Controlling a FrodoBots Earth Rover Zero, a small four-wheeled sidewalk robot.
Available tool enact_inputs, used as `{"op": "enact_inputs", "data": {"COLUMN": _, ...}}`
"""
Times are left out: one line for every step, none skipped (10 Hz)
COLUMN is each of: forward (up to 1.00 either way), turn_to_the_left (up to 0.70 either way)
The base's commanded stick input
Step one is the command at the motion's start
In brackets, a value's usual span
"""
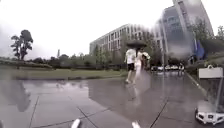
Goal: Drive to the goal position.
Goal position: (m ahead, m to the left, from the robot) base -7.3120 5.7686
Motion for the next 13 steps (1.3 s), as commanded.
{"op": "enact_inputs", "data": {"forward": 0.00, "turn_to_the_left": 0.00}}
{"op": "enact_inputs", "data": {"forward": 0.00, "turn_to_the_left": 0.00}}
{"op": "enact_inputs", "data": {"forward": 0.00, "turn_to_the_left": 0.00}}
{"op": "enact_inputs", "data": {"forward": 0.00, "turn_to_the_left": 0.00}}
{"op": "enact_inputs", "data": {"forward": 0.00, "turn_to_the_left": 0.00}}
{"op": "enact_inputs", "data": {"forward": 0.00, "turn_to_the_left": 0.00}}
{"op": "enact_inputs", "data": {"forward": 0.00, "turn_to_the_left": 0.00}}
{"op": "enact_inputs", "data": {"forward": 0.00, "turn_to_the_left": 0.00}}
{"op": "enact_inputs", "data": {"forward": 0.02, "turn_to_the_left": 0.00}}
{"op": "enact_inputs", "data": {"forward": 0.04, "turn_to_the_left": 0.00}}
{"op": "enact_inputs", "data": {"forward": 0.04, "turn_to_the_left": 0.00}}
{"op": "enact_inputs", "data": {"forward": 0.04, "turn_to_the_left": 0.00}}
{"op": "enact_inputs", "data": {"forward": 0.04, "turn_to_the_left": 0.00}}
